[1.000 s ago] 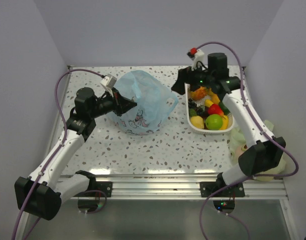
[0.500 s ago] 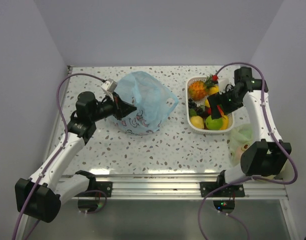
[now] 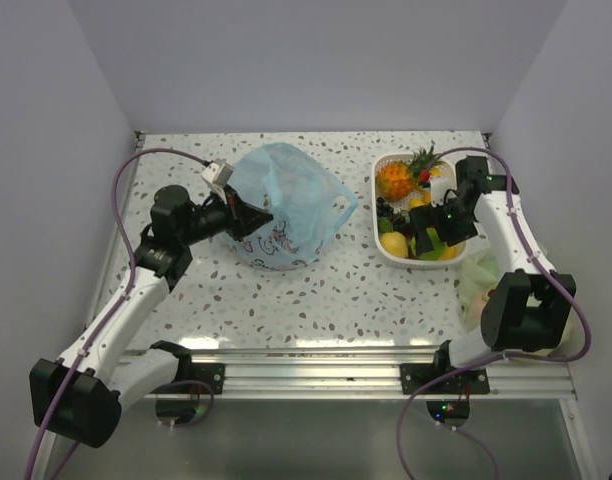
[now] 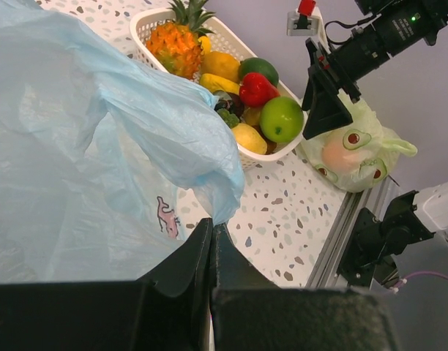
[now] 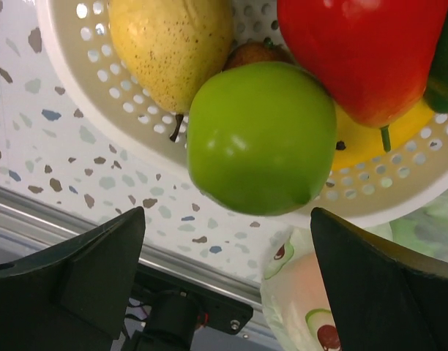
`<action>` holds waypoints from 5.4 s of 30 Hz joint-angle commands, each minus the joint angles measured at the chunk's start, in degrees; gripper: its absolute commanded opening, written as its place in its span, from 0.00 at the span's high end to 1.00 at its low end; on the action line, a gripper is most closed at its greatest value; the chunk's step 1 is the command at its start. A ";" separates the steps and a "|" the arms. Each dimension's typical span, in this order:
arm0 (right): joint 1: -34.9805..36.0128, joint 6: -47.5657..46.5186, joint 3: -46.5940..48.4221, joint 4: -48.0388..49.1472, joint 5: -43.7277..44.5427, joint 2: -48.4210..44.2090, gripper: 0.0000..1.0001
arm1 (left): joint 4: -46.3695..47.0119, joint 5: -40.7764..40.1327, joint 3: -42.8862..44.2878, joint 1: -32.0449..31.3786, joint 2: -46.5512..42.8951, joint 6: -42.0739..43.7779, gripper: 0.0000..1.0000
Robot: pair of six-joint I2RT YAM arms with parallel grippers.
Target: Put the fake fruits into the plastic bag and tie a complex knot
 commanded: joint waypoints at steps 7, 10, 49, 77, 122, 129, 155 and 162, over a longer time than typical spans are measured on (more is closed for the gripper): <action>0.08 5.47 -1.87 9.17 0.07 4.58 0.01 | 3.74 1.07 -0.14 0.34 -0.78 -2.14 1.00; 0.17 6.44 -2.93 11.46 -0.01 4.14 0.01 | 4.09 1.51 0.04 0.34 -0.69 -2.31 1.00; 33.29 41.95 17.62 54.89 -15.49 23.19 0.55 | 4.79 5.64 5.05 0.60 4.14 -10.83 1.00; 15.74 1.56 17.99 11.39 2.43 1.50 0.01 | 3.74 5.47 4.61 3.24 4.32 -8.55 1.00; 8.43 -9.48 27.73 -3.82 -3.50 10.99 0.50 | 2.33 5.82 5.93 3.24 5.99 -7.32 1.00; 16.24 9.31 27.84 6.26 -21.36 13.80 0.51 | 4.70 8.09 6.19 3.24 7.04 -9.69 1.00; 32.26 38.55 22.67 50.69 -16.01 22.37 0.01 | 9.36 10.56 4.35 3.24 7.49 -15.67 1.00; 23.21 27.37 12.72 36.28 -12.42 6.10 0.01 | 8.83 10.04 4.52 3.24 7.22 -14.62 1.00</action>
